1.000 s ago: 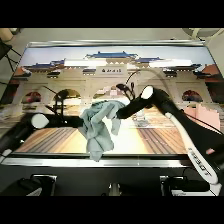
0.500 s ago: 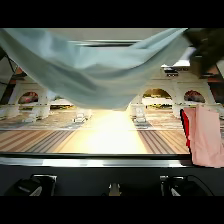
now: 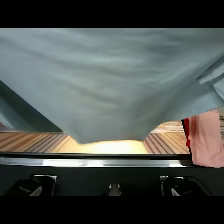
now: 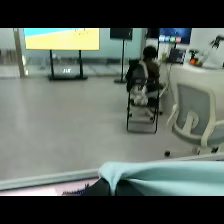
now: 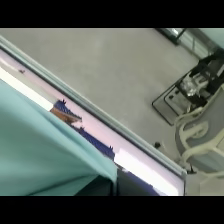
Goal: Fold the shirts.
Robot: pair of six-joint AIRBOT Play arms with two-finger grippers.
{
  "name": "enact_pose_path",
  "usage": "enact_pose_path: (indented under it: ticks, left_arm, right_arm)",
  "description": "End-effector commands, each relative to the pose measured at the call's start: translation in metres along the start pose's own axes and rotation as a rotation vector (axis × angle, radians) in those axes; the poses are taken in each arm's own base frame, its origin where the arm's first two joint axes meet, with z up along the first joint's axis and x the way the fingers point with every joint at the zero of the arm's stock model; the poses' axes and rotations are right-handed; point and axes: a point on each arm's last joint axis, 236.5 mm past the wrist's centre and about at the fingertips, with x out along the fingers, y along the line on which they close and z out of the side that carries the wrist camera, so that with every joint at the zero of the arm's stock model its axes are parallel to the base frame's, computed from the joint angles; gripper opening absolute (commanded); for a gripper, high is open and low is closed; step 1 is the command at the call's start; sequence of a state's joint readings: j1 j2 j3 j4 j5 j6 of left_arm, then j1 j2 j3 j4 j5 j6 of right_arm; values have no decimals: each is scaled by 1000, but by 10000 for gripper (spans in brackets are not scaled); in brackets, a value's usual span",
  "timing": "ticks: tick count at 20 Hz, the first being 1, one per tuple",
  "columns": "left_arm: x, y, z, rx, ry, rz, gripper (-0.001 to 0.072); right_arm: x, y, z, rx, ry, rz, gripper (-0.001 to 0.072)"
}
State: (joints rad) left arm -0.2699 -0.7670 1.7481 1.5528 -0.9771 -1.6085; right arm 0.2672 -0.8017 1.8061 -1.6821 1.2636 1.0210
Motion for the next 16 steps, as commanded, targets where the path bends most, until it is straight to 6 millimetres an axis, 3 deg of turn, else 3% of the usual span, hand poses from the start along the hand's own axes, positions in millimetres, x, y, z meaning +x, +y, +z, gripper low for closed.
enact_pose_path:
  ticks: [1,3,5,7,9,12,14,15,16]
  left_arm:
    - [43,23,-81,40,276,85,20]
    - [84,32,-150,58,444,107,20]
    - [121,37,-240,64,644,109,20]
    - [148,42,-329,70,819,110,20]
    - [167,52,-399,62,959,122,20]
    - [175,53,-486,-79,1142,118,20]
    - [177,37,-520,-224,1210,85,25]
    - [179,29,-526,-296,1218,66,97]
    - [183,26,-525,-332,1213,51,337]
  right_arm:
    - [45,16,-65,-35,309,63,17]
    - [104,41,-98,-68,435,129,16]
    - [175,74,-132,-77,512,188,16]
    - [244,111,-170,-48,571,225,17]
    - [301,143,-197,66,591,224,19]
    - [340,198,-226,327,643,274,19]
    - [351,231,-238,410,671,347,19]
    - [355,235,-241,415,672,351,33]
    - [356,231,-242,409,668,342,225]
